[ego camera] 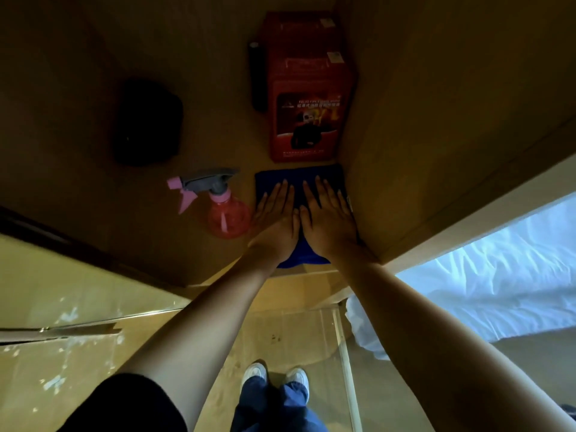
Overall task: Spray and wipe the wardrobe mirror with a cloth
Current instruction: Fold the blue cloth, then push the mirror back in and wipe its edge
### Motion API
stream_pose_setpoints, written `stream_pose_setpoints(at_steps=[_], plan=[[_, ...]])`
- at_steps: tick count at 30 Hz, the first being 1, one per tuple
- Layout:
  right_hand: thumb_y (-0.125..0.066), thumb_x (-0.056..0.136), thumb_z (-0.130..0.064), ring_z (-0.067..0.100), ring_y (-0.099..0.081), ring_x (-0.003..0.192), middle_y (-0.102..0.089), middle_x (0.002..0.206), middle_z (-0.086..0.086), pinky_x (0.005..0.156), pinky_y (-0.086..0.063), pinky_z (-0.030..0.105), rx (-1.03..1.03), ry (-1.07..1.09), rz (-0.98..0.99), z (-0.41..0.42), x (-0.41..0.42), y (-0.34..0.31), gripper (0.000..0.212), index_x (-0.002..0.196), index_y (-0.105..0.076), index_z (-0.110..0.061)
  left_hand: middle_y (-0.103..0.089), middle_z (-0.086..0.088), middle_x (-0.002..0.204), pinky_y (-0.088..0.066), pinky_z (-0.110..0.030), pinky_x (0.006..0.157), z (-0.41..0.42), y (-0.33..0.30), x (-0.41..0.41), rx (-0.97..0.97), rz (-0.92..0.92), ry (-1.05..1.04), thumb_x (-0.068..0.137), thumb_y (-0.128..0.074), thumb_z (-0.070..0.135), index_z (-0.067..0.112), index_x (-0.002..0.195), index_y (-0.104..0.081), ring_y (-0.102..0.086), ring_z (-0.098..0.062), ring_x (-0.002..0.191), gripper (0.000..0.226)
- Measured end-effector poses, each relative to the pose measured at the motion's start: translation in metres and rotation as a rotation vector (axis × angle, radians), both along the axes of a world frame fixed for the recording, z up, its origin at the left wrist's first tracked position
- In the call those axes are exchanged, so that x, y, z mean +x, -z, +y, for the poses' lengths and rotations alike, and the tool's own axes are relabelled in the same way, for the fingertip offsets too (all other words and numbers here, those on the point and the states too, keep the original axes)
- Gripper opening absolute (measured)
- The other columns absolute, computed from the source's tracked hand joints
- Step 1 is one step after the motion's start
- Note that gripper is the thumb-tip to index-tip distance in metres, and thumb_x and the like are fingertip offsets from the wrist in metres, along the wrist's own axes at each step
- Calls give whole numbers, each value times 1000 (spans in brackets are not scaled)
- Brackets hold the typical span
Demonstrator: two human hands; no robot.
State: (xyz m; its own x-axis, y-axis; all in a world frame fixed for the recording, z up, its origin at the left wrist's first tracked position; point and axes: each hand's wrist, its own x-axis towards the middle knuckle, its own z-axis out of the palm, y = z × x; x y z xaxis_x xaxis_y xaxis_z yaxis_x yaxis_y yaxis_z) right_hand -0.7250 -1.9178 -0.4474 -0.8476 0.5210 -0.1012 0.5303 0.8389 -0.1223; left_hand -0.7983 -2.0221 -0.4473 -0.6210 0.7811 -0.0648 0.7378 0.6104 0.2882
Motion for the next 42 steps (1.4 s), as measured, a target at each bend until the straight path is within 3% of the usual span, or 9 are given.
stream_pose_setpoints(at_steps=[6,12,18,20,23,26,31,37,42], plan=[[-20,105,-38,22,3,151,1,164,9,121,1,41,-110,-6,-84,-5,4,-24,56,156,-3,-21,-13,-8,161,-7,-32,121,-16,-14,17,62,-129,-15,105,-22,26,8,153,-17,-8,-17,149,51],[-33,104,-34,24,-10,150,-15,162,8,120,-15,42,-241,55,52,-53,21,-50,55,154,-18,-18,-39,-12,150,-29,-31,112,-70,-50,43,203,-92,-5,103,-34,22,6,146,-35,-34,-23,140,45],[-42,102,-37,26,-30,142,-33,155,6,109,-38,47,-327,143,211,-132,41,-95,55,152,-26,-19,-60,-3,111,-53,-39,78,-162,-94,61,261,-50,-44,100,-42,28,17,120,-50,-61,-23,99,25],[-46,100,-34,27,-38,135,-40,149,6,101,-44,47,-359,164,300,-166,50,-107,55,150,-29,-20,-61,-2,103,-55,-42,72,-201,-101,66,289,-69,-53,99,-44,27,16,113,-52,-62,-22,88,20],[-49,99,-29,25,-51,118,-52,134,7,87,-49,37,-416,178,452,-223,57,-127,45,142,-40,-18,-62,-4,111,-55,-45,75,-261,-117,74,356,-107,-86,100,-44,27,14,123,-52,-63,-22,91,27],[-46,100,-29,19,-59,96,-59,117,5,80,-54,36,-488,169,573,-271,58,-141,29,127,-50,-19,-61,-1,121,-54,-33,80,-312,-137,80,434,-67,-105,101,-44,30,17,132,-49,-62,-18,104,35],[-47,100,-31,11,-53,97,-55,126,2,63,-38,15,-549,163,669,-307,58,-168,41,140,-42,-20,-59,-2,128,-43,-21,80,-366,-163,78,539,-23,-164,102,-42,30,15,135,-48,-57,-16,113,37],[-49,99,-31,15,-58,105,-55,129,0,92,-52,40,-608,138,807,-308,56,-211,44,140,-40,-19,-54,0,135,-41,-29,99,-399,-192,66,683,25,-278,101,-44,29,16,137,-46,-48,-16,126,39],[-52,99,-32,9,-48,112,-47,141,4,96,-44,28,-641,131,886,-300,47,-245,55,149,-30,-20,-49,-2,139,-35,-29,104,-403,-215,56,758,62,-363,101,-43,28,14,138,-43,-43,-18,130,40]])
